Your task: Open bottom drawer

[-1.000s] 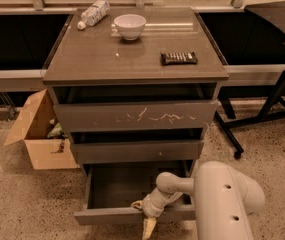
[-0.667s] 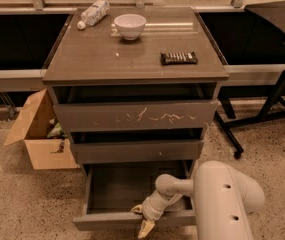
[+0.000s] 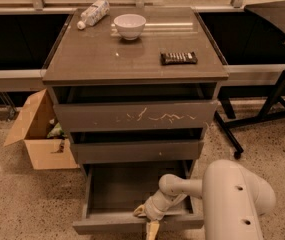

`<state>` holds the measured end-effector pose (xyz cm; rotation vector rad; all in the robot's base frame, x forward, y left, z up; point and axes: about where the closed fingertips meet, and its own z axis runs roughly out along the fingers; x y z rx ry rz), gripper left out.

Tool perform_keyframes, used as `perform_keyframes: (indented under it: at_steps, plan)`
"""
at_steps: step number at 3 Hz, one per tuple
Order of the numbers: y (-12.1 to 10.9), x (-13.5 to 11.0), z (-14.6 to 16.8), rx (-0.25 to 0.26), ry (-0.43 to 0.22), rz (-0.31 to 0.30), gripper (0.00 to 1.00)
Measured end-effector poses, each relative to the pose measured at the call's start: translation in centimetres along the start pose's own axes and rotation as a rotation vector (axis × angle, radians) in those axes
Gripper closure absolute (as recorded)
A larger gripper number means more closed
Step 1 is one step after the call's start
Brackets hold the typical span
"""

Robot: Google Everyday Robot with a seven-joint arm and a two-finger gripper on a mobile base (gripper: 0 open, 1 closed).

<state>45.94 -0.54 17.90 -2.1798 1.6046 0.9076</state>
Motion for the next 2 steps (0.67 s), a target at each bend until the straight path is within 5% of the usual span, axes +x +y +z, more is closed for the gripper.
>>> perform_keyframes:
  at_steps: [2]
  plan:
    - [0.8, -0.5, -5.3, 0.122, 0.000, -0.025, 0.00]
